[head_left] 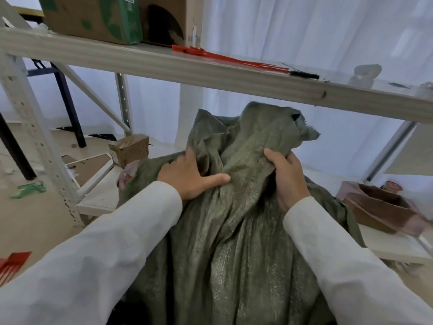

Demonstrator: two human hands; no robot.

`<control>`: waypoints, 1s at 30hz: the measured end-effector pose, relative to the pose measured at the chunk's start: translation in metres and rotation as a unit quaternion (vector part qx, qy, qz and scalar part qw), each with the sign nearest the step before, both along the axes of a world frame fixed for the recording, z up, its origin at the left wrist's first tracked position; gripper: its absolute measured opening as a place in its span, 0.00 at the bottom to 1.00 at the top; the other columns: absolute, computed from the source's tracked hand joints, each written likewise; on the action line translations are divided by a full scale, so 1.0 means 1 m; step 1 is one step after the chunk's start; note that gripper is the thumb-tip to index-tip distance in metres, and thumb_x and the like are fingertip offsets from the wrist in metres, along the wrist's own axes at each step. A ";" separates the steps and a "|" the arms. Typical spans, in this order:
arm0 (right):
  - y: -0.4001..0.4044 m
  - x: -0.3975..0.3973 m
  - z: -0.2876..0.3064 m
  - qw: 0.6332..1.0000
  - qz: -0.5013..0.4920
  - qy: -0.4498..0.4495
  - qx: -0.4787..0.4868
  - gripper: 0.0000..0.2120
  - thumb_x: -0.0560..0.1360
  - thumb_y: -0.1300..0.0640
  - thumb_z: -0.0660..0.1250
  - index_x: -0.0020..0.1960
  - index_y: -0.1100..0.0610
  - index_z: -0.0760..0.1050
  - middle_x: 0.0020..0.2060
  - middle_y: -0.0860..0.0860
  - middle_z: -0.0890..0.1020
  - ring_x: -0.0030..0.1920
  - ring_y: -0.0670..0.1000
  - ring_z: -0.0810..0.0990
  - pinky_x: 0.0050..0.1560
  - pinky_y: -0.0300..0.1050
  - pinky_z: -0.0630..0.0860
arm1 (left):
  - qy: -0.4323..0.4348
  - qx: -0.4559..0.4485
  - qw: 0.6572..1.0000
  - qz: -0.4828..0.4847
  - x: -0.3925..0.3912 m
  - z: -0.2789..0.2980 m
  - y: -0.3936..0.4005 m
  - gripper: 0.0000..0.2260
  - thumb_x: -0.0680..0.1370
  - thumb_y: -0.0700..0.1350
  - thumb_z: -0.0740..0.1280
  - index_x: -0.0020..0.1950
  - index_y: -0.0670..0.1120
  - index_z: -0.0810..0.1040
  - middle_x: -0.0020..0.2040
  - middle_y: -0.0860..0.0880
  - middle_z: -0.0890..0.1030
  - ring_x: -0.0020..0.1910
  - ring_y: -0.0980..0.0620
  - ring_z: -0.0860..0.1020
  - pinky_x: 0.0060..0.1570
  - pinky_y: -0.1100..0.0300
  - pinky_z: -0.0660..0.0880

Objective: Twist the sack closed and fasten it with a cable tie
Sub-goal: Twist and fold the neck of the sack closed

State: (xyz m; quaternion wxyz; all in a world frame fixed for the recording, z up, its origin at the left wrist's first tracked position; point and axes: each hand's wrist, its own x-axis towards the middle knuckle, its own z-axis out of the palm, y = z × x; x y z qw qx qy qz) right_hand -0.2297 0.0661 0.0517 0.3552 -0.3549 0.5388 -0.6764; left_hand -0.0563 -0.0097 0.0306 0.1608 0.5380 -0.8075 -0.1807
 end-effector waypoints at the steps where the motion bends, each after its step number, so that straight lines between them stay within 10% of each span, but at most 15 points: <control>1: 0.003 0.002 0.004 1.000 0.009 -0.012 -0.018 0.06 0.73 0.56 0.65 0.49 0.49 0.77 0.50 0.51 0.82 0.52 0.52 0.80 0.55 0.51 0.77 | -0.017 0.044 0.998 -0.034 0.000 -0.005 -0.001 0.54 0.55 0.82 0.55 0.72 0.50 0.61 0.69 0.48 0.72 0.65 0.45 0.72 0.65 0.48 0.68; 4: 0.006 0.004 0.013 0.997 0.046 -0.043 -0.048 0.11 0.67 0.55 0.64 0.48 0.52 0.78 0.45 0.51 0.83 0.47 0.51 0.81 0.45 0.46 0.78 | 0.018 0.194 0.972 -0.131 -0.015 -0.008 0.018 0.39 0.63 0.72 0.65 0.67 0.50 0.70 0.61 0.54 0.76 0.63 0.50 0.73 0.63 0.59 0.65; 9: 0.006 0.003 0.009 0.981 0.160 -0.105 0.006 0.27 0.67 0.43 0.69 0.61 0.57 0.75 0.53 0.54 0.83 0.54 0.52 0.82 0.51 0.48 0.78 | 0.279 0.147 0.942 -0.119 -0.027 0.002 0.017 0.04 0.73 0.45 0.66 0.45 0.48 0.79 0.45 0.50 0.80 0.48 0.50 0.76 0.53 0.59 0.69; 12: 0.009 0.011 -0.005 0.961 0.245 -0.085 0.098 0.27 0.68 0.42 0.64 0.63 0.54 0.74 0.57 0.53 0.82 0.57 0.51 0.81 0.54 0.45 0.79 | 0.346 0.039 0.934 -0.084 -0.030 0.001 0.012 0.07 0.70 0.51 0.63 0.45 0.52 0.77 0.48 0.53 0.77 0.56 0.47 0.72 0.63 0.53 0.66; 15: 0.009 0.012 -0.010 0.956 0.256 -0.102 0.100 0.20 0.69 0.49 0.65 0.59 0.55 0.76 0.55 0.54 0.83 0.54 0.51 0.82 0.54 0.45 0.80 | 0.228 -0.148 0.950 -0.151 -0.034 0.005 0.026 0.15 0.70 0.51 0.58 0.51 0.45 0.75 0.51 0.57 0.72 0.55 0.51 0.63 0.59 0.58 0.58; 19: 0.001 -0.001 0.003 0.996 0.044 -0.076 0.023 0.13 0.72 0.60 0.68 0.56 0.59 0.78 0.51 0.59 0.83 0.52 0.59 0.82 0.56 0.56 0.77 | 0.131 -0.187 0.951 -0.207 -0.027 0.008 0.026 0.30 0.70 0.59 0.63 0.69 0.47 0.65 0.70 0.50 0.61 0.66 0.52 0.59 0.68 0.55 0.58; 23: 0.012 0.006 0.019 0.995 -0.071 0.043 -0.048 0.09 0.70 0.62 0.69 0.48 0.52 0.75 0.42 0.48 0.81 0.41 0.42 0.81 0.44 0.37 0.77 | 0.335 0.087 0.935 -0.083 -0.019 0.016 0.019 0.47 0.61 0.64 0.74 0.74 0.50 0.57 0.68 0.54 0.63 0.63 0.58 0.65 0.67 0.61 0.61; 26: 0.018 0.016 0.021 0.991 -0.021 0.108 -0.072 0.11 0.71 0.61 0.70 0.43 0.47 0.72 0.39 0.42 0.78 0.32 0.32 0.77 0.32 0.24 0.72 | 0.297 0.381 0.863 -0.146 -0.009 0.013 0.014 0.31 0.60 0.67 0.72 0.58 0.55 0.75 0.58 0.58 0.79 0.53 0.61 0.78 0.60 0.60 0.70; 30: 0.016 0.028 0.013 0.984 0.126 0.126 -0.023 0.11 0.69 0.55 0.71 0.51 0.50 0.77 0.44 0.46 0.83 0.46 0.43 0.83 0.47 0.37 0.78 | 0.367 0.293 0.858 -0.207 -0.024 0.007 0.021 0.06 0.76 0.46 0.67 0.48 0.58 0.76 0.47 0.62 0.81 0.52 0.61 0.79 0.55 0.64 0.75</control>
